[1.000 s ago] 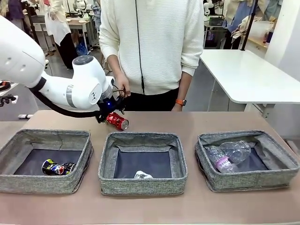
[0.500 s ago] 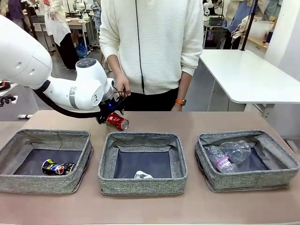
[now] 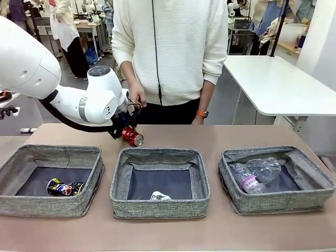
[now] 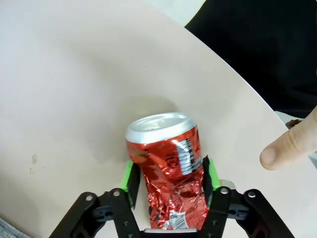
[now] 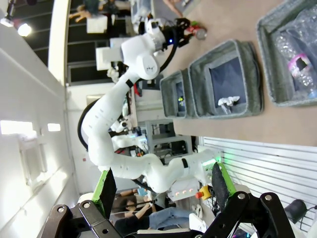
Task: Sort the waste into the appropriate baskets.
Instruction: Pick up the waste item pointed out by the person.
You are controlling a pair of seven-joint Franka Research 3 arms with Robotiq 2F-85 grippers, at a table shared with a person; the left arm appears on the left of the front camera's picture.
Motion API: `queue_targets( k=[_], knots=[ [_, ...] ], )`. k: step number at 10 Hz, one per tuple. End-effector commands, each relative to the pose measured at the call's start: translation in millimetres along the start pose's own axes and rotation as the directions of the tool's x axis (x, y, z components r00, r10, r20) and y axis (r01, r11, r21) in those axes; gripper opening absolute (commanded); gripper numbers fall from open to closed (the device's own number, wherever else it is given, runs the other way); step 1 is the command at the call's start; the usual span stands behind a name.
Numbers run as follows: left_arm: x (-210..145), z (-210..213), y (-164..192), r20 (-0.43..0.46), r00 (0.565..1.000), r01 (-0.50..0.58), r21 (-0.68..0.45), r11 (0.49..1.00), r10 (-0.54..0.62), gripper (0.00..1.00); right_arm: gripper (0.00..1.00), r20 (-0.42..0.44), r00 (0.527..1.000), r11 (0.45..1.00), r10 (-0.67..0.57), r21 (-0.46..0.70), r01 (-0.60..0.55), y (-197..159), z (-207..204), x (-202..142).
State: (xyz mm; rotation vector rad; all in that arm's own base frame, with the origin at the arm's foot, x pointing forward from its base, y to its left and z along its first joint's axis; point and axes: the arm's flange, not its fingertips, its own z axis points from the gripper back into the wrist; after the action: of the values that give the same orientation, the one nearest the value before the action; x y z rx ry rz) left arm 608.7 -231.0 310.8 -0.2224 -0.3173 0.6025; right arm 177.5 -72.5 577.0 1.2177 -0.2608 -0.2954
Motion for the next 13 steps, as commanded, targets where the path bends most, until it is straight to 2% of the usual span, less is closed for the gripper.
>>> queue_targets(
  k=[1,6,8,9,10,11,12,13],
  knots=[
    [-2,1,-7,0.02,1.0,-0.02,0.049,0.999,0.019,0.0,1.0,-0.002,1.0,1.0,0.022,0.019,-0.022,3,0,3],
    [-3,4,-4,-0.008,0.999,-0.047,0.127,0.991,0.048,0.0,1.0,-0.002,1.0,1.0,0.022,0.019,-0.022,3,0,3],
    [-10,22,3,-0.023,0.998,-0.048,0.12,0.992,0.051,0.0,1.0,-0.002,1.0,1.0,0.022,0.019,-0.022,3,0,3],
    [-18,56,13,-0.011,0.999,-0.036,0.074,0.997,0.037,0.0,1.0,-0.002,1.0,1.0,0.022,0.019,-0.022,3,0,3],
    [-21,103,28,0.073,0.997,-0.03,0.007,1.0,0.029,0.0,1.0,-0.002,1.0,1.0,0.022,0.019,-0.022,3,0,3],
    [-20,167,54,0.138,0.99,-0.014,-0.049,0.999,0.02,0.0,1.0,-0.002,1.0,1.0,0.022,0.019,-0.022,3,0,3],
    [-29,206,73,0.056,0.997,0.045,-0.007,0.999,-0.045,0.0,1.0,-0.002,1.0,1.0,0.022,0.019,-0.022,3,0,3],
    [-55,248,93,-0.022,0.991,0.132,0.008,0.991,-0.132,0.0,1.0,-0.002,1.0,1.0,0.022,0.019,-0.022,3,0,3]
  ],
)
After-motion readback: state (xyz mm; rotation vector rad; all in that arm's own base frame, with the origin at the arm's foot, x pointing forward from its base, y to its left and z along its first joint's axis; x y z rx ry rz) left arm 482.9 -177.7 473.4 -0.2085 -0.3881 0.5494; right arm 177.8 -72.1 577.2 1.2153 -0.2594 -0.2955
